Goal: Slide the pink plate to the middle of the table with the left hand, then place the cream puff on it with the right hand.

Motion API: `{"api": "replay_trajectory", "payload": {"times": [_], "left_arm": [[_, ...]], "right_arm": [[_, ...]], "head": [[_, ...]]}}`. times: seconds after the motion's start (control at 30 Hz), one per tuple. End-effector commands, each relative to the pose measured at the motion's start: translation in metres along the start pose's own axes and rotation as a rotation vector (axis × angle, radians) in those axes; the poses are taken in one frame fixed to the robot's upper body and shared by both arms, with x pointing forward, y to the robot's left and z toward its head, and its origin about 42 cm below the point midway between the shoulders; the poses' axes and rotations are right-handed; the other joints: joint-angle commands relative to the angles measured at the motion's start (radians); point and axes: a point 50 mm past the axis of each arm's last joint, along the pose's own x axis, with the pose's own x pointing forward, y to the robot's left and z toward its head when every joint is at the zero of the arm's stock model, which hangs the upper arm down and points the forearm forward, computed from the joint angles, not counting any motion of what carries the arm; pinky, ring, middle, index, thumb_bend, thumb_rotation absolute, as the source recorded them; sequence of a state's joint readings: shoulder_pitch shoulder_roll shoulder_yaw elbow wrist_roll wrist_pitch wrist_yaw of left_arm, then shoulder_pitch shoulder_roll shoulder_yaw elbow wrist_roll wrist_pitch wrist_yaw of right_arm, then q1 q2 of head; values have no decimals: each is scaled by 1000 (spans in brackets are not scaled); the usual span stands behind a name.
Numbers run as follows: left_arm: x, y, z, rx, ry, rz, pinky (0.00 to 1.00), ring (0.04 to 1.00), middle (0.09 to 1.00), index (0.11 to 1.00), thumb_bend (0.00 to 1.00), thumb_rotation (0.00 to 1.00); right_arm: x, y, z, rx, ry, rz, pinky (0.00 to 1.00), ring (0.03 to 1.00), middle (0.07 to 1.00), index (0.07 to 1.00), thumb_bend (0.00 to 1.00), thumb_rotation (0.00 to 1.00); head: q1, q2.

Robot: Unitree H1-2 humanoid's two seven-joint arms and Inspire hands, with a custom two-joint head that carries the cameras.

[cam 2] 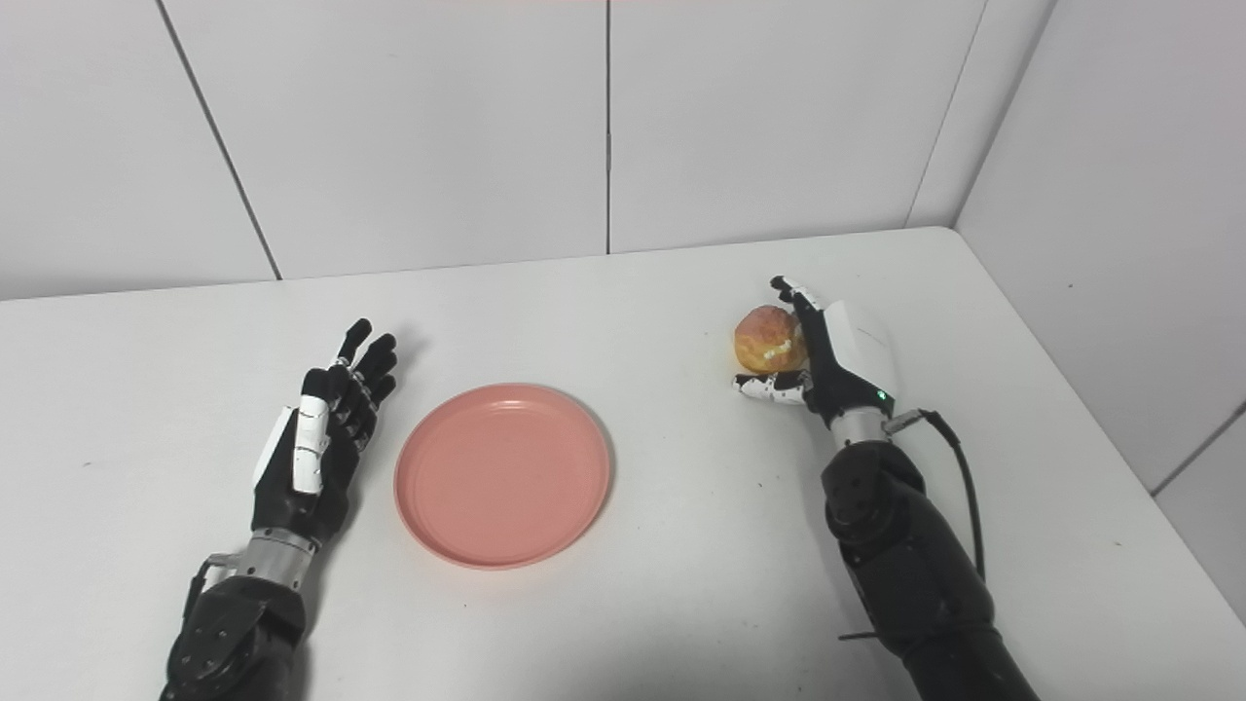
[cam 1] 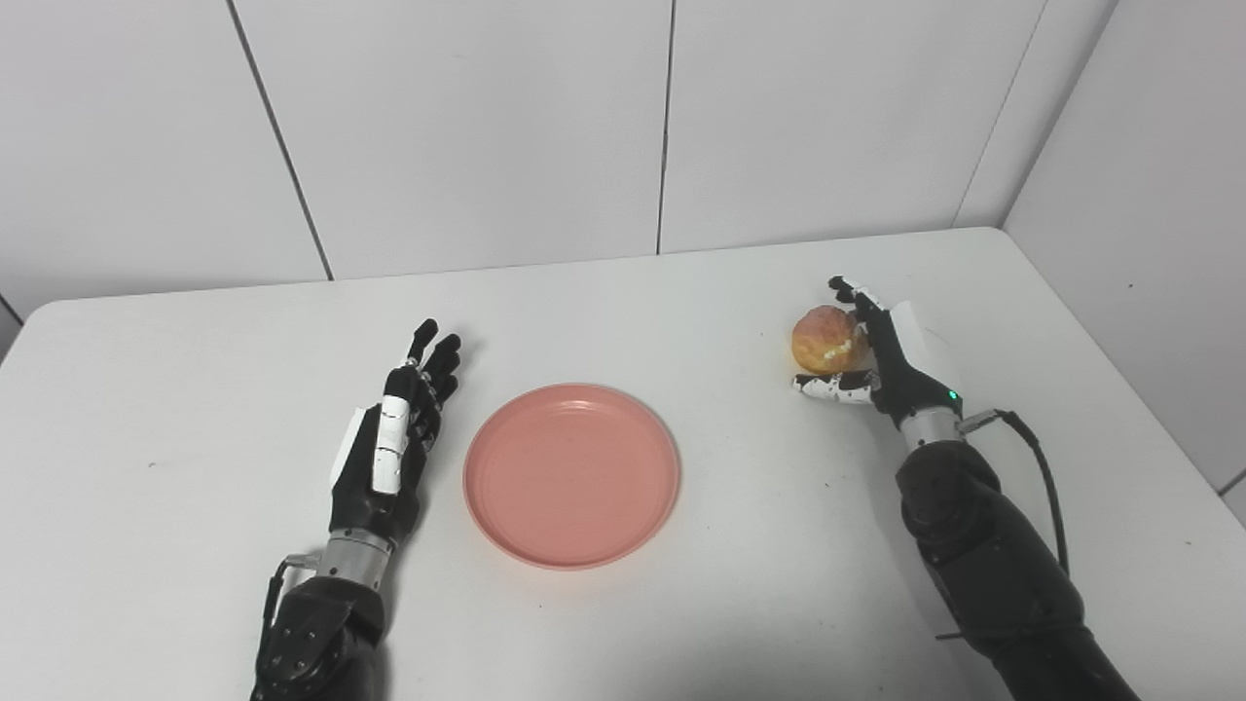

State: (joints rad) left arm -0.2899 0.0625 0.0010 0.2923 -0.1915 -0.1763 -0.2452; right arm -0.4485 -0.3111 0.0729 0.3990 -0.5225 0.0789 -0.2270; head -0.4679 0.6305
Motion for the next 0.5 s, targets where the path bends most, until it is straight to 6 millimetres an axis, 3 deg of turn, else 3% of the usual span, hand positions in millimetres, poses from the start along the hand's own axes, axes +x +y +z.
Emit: {"api": "replay_trajectory", "payload": {"times": [0.0,0.13,0.23,0.27,0.33,0.47], "left_arm": [[-40,1,-40,-41,133,33,1000,984,954,974,777,1000],[-40,1,-39,-40,131,31,1000,982,953,970,764,1000],[-41,0,-37,-33,130,25,1000,981,953,969,765,1000],[-41,0,-37,-32,131,24,1000,982,954,971,768,1000],[-40,-1,-37,-34,131,25,1000,980,953,971,773,1000],[-40,-2,-37,-35,130,28,1000,979,952,972,768,1000]], "right_arm": [[6,-7,12,9,-62,-22,436,578,686,788,460,0],[4,-8,15,-17,-81,-9,399,534,645,752,405,0],[3,-9,18,-30,-74,-7,326,441,575,730,388,0],[3,-9,18,-32,-66,-4,299,414,532,723,458,0],[3,-10,19,-35,-57,-4,348,487,500,698,516,0],[3,-12,20,-43,-49,-6,328,456,489,646,533,0]], "head": [[1,0],[3,1],[4,3],[4,3],[5,4],[9,6]]}}
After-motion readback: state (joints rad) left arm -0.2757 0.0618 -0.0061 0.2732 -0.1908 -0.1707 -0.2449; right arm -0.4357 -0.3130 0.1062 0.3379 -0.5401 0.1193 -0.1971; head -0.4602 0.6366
